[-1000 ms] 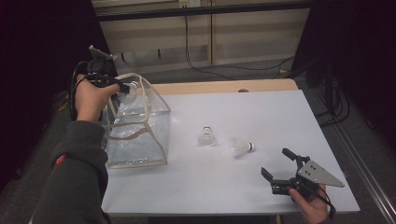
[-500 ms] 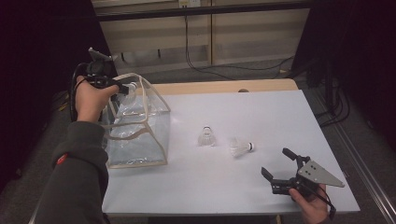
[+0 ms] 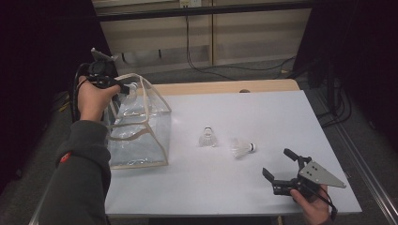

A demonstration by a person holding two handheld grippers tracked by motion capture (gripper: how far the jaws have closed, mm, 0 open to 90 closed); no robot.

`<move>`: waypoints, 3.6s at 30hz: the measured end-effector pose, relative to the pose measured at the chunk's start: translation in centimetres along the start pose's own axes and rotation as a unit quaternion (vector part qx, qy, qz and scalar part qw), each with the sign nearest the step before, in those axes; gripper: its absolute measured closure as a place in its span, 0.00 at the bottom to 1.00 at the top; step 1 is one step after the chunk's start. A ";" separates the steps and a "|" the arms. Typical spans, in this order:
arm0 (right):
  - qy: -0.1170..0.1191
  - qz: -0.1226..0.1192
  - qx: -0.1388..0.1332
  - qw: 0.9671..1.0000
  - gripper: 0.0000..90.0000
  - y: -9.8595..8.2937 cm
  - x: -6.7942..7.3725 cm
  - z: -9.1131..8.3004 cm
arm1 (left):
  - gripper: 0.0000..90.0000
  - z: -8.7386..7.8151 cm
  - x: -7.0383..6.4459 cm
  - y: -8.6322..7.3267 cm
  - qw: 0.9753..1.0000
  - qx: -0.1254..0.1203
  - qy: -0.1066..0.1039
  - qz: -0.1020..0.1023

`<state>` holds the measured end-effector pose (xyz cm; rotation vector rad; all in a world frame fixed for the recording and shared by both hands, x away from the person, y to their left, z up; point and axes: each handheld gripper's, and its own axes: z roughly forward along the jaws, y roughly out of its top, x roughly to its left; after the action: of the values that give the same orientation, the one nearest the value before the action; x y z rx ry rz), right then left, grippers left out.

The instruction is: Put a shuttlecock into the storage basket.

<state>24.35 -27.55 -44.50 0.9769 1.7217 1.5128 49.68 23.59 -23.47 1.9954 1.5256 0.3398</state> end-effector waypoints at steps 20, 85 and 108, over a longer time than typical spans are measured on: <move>0.002 -0.001 -0.001 1.000 0.01 0.0 0.1 0.0 | 0.87 0.9 0.0 -0.1 1.000 -0.004 0.004 0.008; 0.002 -0.007 -0.003 1.000 0.01 0.2 0.1 -0.1 | 0.43 -1.8 -6.5 -1.2 0.986 -0.006 -0.148 0.079; 0.002 -0.006 -0.004 1.000 0.01 0.3 0.2 0.0 | 0.24 -1.6 -9.4 -2.0 0.975 -0.007 -0.192 0.115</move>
<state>24.26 -27.36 -44.21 0.9569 1.7199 1.5148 44.42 15.58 -21.99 2.0843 1.0537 0.0493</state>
